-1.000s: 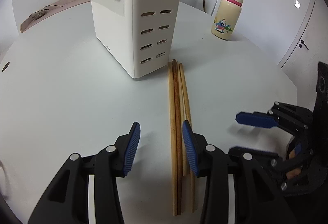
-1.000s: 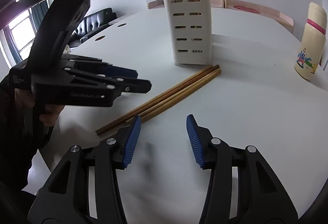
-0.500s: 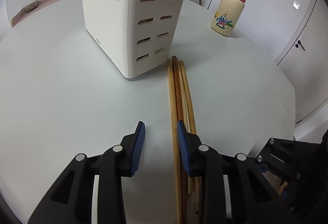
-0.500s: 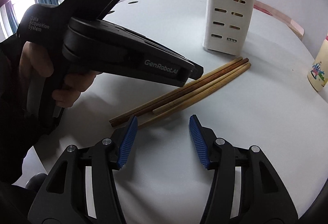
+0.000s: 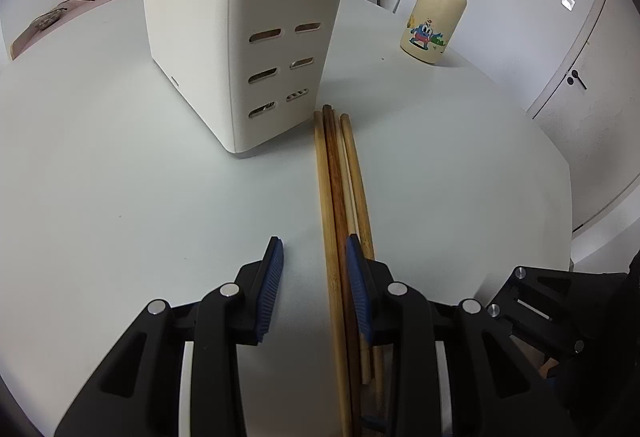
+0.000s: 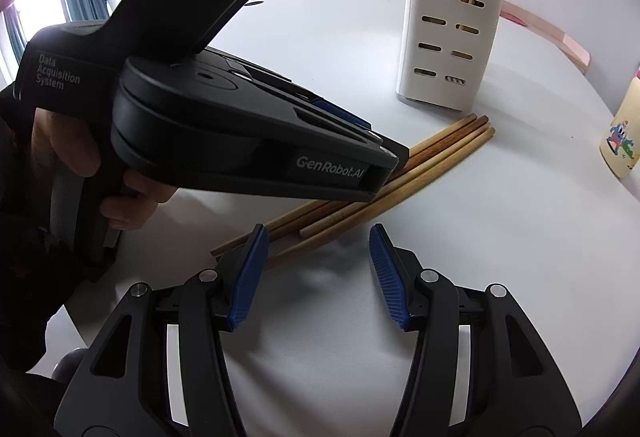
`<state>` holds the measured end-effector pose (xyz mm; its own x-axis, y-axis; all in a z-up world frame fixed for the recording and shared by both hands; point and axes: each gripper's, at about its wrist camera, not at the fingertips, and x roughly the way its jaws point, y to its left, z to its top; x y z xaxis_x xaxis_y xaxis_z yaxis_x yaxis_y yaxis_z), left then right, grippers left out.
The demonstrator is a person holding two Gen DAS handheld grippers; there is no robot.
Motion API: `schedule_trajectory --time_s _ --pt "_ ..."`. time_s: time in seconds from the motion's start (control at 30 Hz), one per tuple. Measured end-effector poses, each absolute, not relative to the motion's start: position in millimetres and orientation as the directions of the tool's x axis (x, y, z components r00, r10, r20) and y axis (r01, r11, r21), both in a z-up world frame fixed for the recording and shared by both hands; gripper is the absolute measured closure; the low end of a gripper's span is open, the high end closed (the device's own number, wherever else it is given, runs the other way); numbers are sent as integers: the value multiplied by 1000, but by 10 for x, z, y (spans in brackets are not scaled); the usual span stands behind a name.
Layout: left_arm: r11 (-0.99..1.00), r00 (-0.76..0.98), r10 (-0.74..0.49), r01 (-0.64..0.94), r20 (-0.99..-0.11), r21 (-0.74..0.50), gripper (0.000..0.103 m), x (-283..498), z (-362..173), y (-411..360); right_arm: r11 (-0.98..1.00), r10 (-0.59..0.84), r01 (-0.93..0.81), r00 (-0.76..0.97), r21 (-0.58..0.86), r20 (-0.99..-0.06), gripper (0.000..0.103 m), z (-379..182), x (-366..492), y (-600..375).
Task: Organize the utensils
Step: 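Position both open tools over the remaining chopsticks on the table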
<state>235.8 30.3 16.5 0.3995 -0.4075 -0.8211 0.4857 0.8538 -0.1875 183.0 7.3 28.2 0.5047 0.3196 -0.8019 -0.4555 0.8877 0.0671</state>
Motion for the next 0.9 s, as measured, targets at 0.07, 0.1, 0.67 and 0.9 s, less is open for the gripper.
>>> schedule_trajectory --time_s 0.07,0.1,0.67,0.9 --pt "855 404 -397 488 -824 -173 71 2352 169 290 897 288 -441 509 42 -812 54 293 1774 86" --pt "857 407 -391 488 -825 -165 71 2345 169 284 899 282 -436 510 38 -813 54 313 1728 82" --pt "865 425 -358 486 -832 -124 77 2352 165 265 948 207 -315 526 37 -825 62 334 1732 -60" --pt "866 447 -315 497 -837 -60 78 2322 162 197 950 196 -311 534 24 -822 70 315 1795 -184"
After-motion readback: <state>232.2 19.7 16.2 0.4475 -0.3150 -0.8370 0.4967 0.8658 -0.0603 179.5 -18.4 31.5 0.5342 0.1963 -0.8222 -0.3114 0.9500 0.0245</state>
